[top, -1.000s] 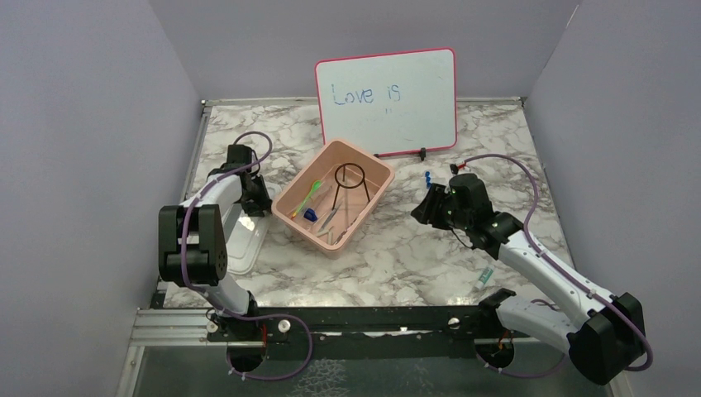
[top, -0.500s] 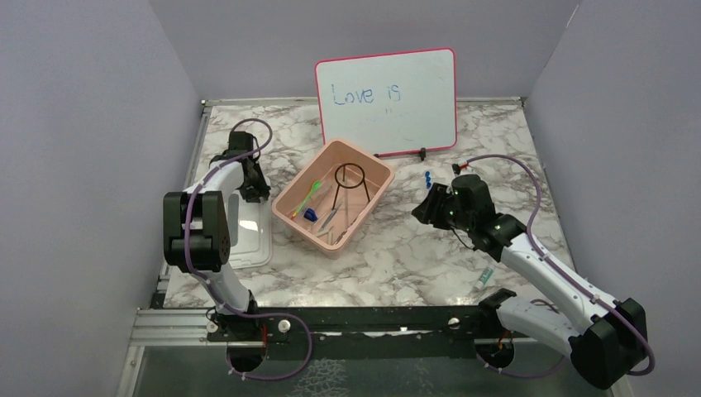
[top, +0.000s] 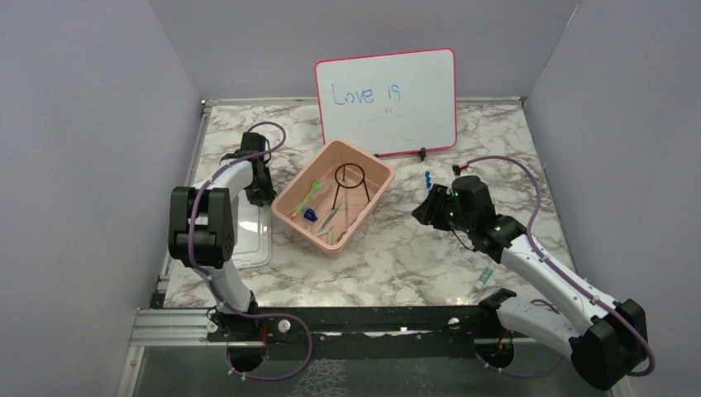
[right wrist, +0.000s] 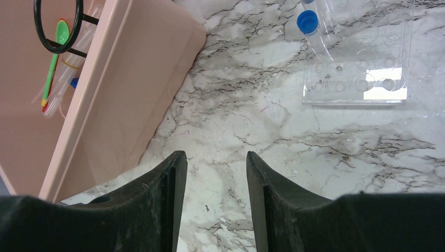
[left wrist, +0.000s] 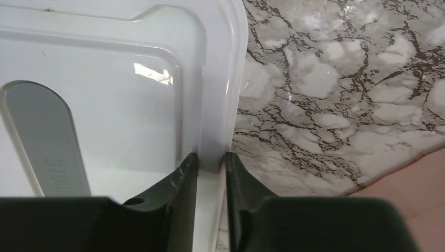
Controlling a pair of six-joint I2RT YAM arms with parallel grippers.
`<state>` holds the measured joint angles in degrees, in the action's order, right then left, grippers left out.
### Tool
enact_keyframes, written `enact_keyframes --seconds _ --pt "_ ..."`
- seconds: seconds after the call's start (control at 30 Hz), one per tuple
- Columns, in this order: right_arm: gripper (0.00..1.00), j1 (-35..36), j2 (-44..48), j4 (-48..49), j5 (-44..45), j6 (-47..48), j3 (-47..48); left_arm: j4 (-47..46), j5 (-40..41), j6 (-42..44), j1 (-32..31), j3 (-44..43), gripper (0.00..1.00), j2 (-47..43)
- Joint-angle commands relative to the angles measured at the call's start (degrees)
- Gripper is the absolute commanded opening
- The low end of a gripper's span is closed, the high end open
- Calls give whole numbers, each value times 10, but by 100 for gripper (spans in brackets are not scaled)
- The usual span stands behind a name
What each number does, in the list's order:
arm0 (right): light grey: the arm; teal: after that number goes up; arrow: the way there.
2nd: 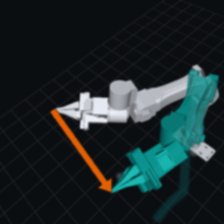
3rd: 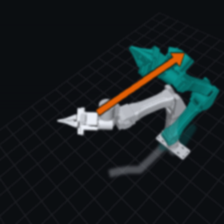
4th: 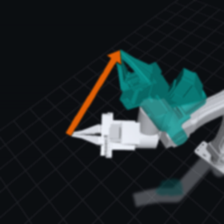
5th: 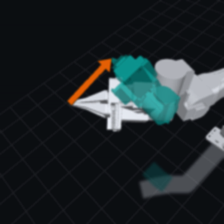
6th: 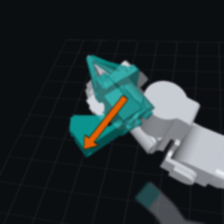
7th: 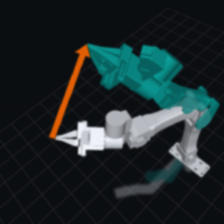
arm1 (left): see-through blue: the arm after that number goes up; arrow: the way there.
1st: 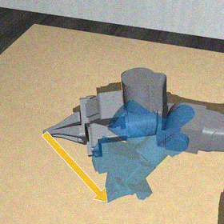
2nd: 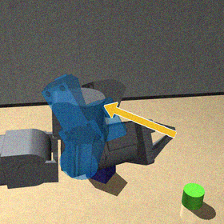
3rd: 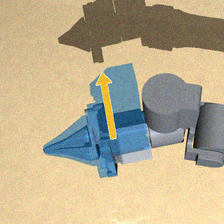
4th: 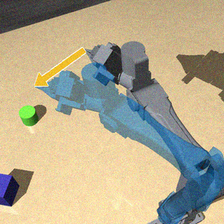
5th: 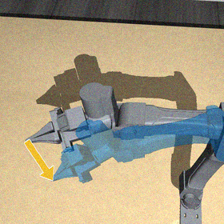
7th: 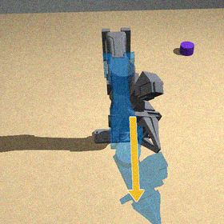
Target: Organize the chemistry lab equipment
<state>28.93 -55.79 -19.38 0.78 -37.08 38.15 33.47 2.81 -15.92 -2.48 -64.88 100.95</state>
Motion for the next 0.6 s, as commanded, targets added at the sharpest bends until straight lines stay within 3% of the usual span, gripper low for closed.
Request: enact_keyframes --seconds 0.0,0.2,0.57 --pt "50 0 6 16 -4 0 -4 16 14 4 -1 -8 18 23" --pt "50 0 5 15 -22 3 6 14 13 9 -1 -14 0 -4" --pt "50 1 -14 14 -52 16 42 14 -13 46 -1 -55 0 -72"
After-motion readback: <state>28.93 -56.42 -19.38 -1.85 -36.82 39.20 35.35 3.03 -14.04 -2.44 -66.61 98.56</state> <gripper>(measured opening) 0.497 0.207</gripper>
